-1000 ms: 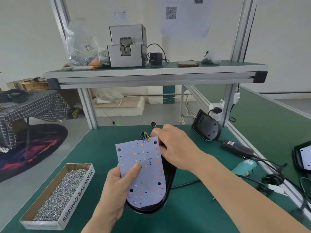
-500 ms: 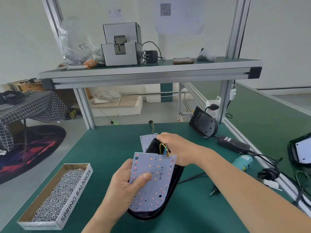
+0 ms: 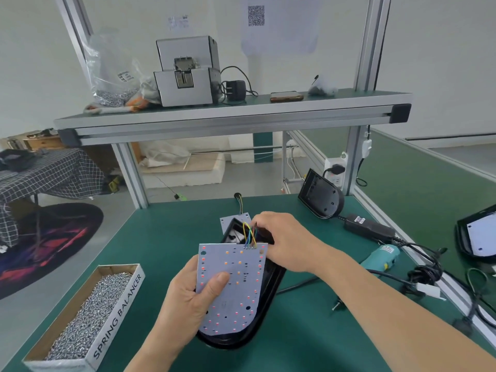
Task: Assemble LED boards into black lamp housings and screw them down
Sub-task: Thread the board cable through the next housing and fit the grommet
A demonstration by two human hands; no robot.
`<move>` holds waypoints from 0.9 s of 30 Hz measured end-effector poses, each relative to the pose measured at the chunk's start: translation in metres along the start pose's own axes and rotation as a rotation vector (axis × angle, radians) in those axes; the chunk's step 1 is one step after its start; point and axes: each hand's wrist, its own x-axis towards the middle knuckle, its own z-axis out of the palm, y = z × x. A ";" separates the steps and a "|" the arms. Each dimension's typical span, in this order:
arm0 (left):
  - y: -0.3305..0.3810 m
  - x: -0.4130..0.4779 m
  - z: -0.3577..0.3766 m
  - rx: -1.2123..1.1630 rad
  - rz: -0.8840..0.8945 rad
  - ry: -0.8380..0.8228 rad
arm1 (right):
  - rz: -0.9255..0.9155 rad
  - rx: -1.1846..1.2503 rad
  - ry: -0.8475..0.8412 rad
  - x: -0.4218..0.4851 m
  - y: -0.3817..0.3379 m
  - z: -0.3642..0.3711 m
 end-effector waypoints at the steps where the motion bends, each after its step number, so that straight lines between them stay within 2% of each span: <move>1: 0.000 -0.001 0.001 0.016 0.011 -0.009 | 0.001 0.000 0.008 0.000 0.000 0.000; 7: -0.001 -0.004 0.005 0.096 0.050 -0.050 | 0.077 -0.016 -0.159 0.001 0.003 -0.005; 11: 0.002 0.000 0.001 0.065 0.035 -0.010 | 0.042 -0.013 -0.188 -0.003 0.002 -0.016; 18: 0.003 -0.001 0.003 0.167 0.080 -0.026 | 0.023 0.014 0.012 -0.006 0.003 -0.004; 23: 0.007 -0.005 0.004 0.244 0.128 -0.063 | 0.005 0.072 0.080 -0.013 0.001 0.001; 27: 0.013 -0.006 0.010 0.316 0.177 -0.093 | 0.080 0.093 0.089 -0.013 -0.003 0.005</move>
